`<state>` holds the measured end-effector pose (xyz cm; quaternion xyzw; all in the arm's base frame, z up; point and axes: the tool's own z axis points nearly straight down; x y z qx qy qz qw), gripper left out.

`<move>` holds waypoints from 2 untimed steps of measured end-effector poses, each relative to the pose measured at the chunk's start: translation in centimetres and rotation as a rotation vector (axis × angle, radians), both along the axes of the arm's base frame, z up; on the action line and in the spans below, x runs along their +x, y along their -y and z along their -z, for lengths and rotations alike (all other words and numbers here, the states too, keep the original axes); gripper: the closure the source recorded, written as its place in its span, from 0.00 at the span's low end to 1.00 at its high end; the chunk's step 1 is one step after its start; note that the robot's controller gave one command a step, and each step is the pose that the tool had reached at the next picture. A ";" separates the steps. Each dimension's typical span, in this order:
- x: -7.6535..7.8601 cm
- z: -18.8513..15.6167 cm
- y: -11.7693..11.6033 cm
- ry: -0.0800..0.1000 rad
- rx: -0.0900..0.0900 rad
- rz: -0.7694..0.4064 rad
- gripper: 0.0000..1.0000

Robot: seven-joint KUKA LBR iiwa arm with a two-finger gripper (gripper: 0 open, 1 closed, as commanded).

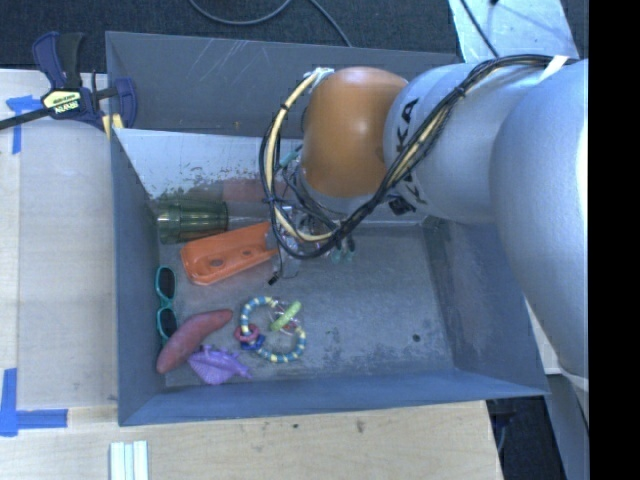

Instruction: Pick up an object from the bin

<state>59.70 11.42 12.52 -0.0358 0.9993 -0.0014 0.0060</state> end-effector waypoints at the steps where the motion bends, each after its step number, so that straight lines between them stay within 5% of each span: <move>1: -0.3 -5.9 -0.1 0.000 -0.003 -0.142 1.00; 2: 0.6 -9.4 -0.2 0.013 -0.001 -0.182 1.00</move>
Offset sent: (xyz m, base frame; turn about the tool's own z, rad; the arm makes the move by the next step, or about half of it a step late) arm 0.0170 0.0047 0.0580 -0.1348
